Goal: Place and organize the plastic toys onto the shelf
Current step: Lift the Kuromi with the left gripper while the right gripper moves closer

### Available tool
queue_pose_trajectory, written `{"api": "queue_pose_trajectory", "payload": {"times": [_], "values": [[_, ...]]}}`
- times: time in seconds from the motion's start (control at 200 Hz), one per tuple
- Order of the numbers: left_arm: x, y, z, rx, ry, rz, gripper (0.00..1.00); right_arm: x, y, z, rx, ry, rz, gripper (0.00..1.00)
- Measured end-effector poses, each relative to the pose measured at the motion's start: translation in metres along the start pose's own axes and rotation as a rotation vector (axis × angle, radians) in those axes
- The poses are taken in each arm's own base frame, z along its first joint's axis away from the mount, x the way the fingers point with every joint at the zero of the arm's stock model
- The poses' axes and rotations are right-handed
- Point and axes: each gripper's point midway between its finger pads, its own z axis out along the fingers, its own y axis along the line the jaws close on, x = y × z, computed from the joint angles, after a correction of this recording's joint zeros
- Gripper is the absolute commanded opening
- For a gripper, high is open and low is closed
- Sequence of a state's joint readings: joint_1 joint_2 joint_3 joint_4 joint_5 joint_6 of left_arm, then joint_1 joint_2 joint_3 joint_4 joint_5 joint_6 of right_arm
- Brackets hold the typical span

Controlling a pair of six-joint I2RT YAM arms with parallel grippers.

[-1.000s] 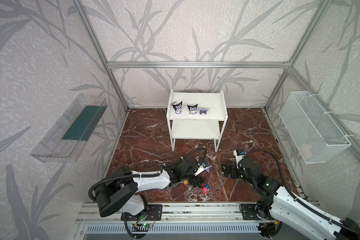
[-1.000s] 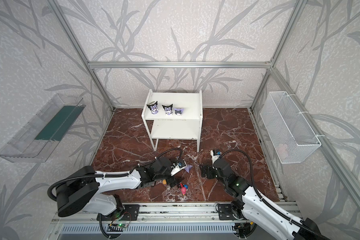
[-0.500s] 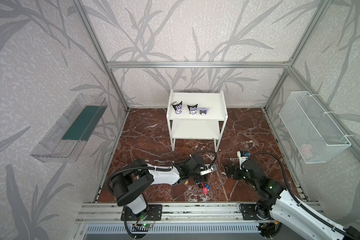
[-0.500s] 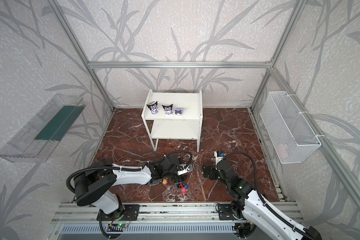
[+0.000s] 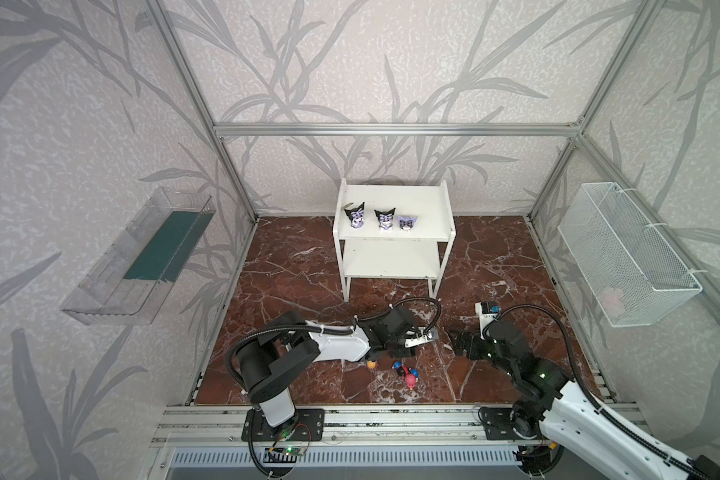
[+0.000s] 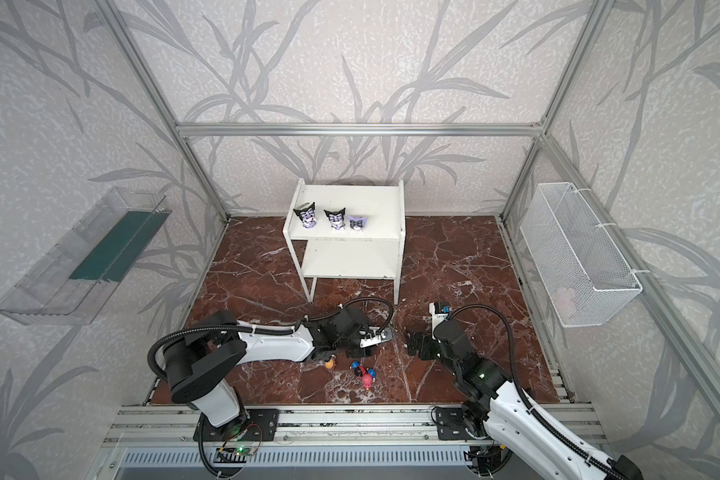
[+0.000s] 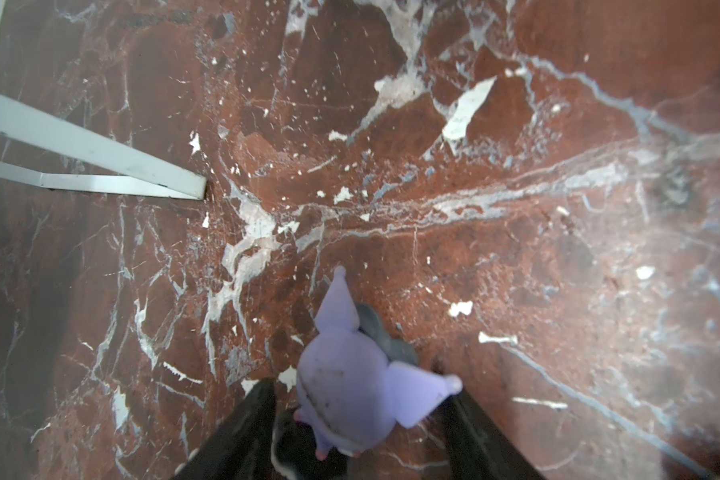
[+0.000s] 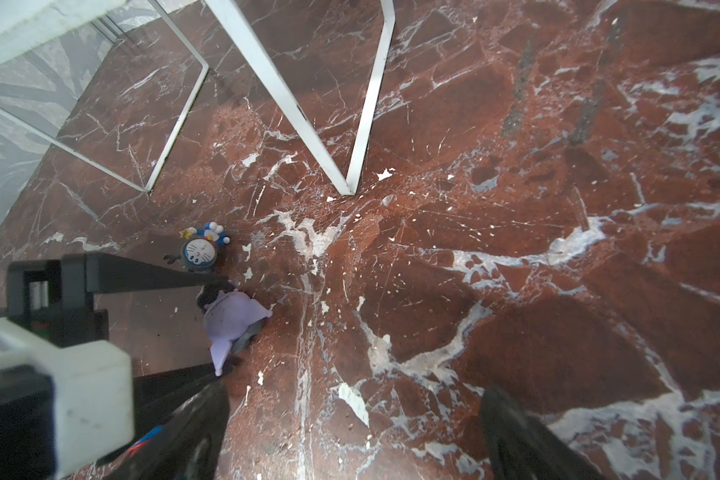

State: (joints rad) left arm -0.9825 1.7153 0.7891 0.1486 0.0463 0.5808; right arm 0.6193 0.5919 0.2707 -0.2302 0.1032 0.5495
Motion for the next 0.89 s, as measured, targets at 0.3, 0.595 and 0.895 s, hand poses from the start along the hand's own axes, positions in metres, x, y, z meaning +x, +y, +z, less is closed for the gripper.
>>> {"api": "queue_pose_trajectory", "payload": {"times": [0.3, 0.595, 0.895], "values": [[0.0024, 0.0079, 0.0039, -0.002, 0.019, -0.016, 0.5, 0.0005, 0.0013, -0.0002, -0.011, 0.004, 0.003, 0.94], [0.0008, 0.01, 0.0087, 0.01, 0.026, -0.044, 0.49, 0.003, 0.0019, 0.0001, -0.02, 0.011, -0.002, 0.94], [0.0011, 0.0078, 0.0075, 0.025, 0.025, -0.082, 0.33, 0.0029, 0.0032, -0.0011, -0.031, 0.005, -0.004, 0.94]]}}
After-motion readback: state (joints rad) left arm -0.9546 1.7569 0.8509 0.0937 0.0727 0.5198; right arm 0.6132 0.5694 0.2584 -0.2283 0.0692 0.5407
